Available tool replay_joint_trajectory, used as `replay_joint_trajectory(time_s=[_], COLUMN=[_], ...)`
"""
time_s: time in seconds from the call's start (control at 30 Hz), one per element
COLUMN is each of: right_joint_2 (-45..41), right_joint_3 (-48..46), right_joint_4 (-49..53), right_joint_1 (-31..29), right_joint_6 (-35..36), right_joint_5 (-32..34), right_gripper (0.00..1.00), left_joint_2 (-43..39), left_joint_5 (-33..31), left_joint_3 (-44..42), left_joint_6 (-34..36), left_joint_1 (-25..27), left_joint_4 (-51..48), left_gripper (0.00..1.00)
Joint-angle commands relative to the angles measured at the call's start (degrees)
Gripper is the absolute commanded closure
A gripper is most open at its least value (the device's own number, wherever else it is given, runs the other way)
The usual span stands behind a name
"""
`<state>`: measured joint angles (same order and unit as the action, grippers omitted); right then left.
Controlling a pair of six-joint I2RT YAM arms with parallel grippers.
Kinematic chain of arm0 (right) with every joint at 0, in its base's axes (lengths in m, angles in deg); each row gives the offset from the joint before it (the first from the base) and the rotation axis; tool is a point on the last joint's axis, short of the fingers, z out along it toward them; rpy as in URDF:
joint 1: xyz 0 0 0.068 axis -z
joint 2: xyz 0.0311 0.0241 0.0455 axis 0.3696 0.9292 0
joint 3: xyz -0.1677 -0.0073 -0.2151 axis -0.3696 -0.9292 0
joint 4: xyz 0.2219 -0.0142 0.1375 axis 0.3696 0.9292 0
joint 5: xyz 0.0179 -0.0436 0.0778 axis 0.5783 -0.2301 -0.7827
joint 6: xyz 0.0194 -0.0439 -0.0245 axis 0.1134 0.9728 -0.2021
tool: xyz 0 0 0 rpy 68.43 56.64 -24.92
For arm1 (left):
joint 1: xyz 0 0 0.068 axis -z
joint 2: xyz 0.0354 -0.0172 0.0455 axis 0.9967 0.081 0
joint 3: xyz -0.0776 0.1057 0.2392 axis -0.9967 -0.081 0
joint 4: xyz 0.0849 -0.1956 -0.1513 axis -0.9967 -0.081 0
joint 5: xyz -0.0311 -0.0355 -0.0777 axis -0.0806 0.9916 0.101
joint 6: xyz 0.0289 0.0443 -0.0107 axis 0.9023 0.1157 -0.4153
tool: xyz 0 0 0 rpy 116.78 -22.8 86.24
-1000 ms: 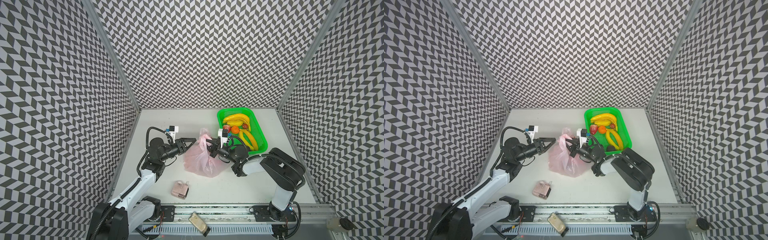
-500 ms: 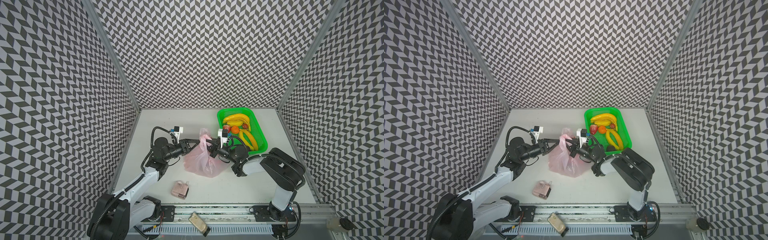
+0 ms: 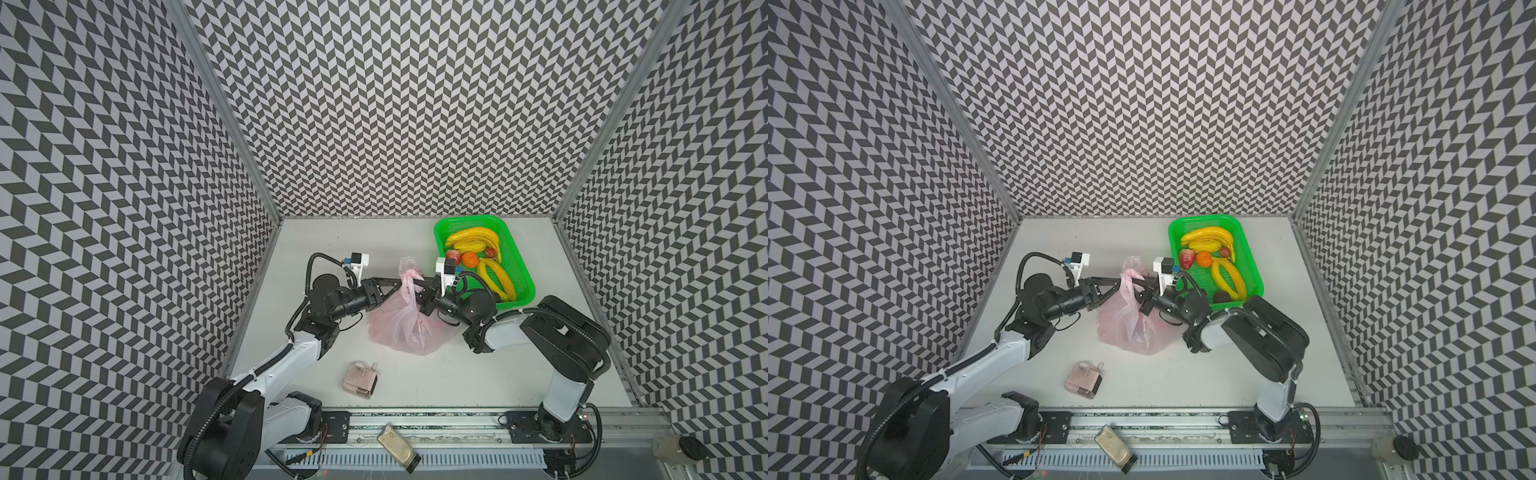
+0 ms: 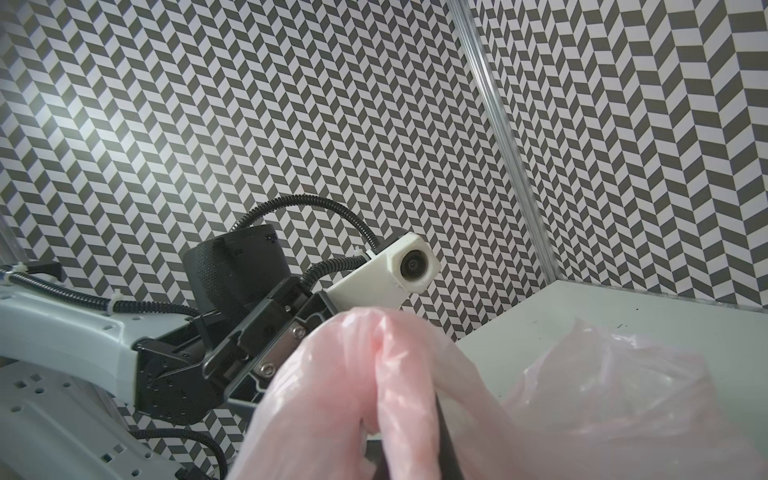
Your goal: Place the fake fruits into the plastic bag and tie a complex knot
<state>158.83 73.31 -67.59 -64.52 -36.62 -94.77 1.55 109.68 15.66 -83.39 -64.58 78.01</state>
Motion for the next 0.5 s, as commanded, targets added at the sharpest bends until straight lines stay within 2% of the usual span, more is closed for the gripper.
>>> replay_joint_trajectory(time_s=[0.0,0.1,0.33,0.47], right_joint_2=[-1.8,-1.9,-2.5,-2.6], right_joint_3=[0.3,-0.4,-0.7,-0.9], right_joint_4=[-19.9,-20.6,-20.8,-20.4], right_joint_1=[0.1,0.1,0.2,0.2], right_joint_6=[-1.0,-1.1,-1.1,-0.7], right_joint_5=[-1.2,-0.3,0.1,0.2], right_gripper=[1.0,1.0,1.0,1.0], left_joint_2=[0.5,-0.3,-5.1,-5.9], left_joint_5=[-0.2,-0.4,-2.9,-3.5], left_joint_3=[2.1,2.1,1.2,1.0], left_joint_6=[0.0,0.2,2.5,2.6], left_joint_1=[0.5,0.4,-1.2,-2.3], left_joint_4=[2.8,2.4,-3.8,-5.0], left_gripper=[0.67,0.67,0.59,0.59])
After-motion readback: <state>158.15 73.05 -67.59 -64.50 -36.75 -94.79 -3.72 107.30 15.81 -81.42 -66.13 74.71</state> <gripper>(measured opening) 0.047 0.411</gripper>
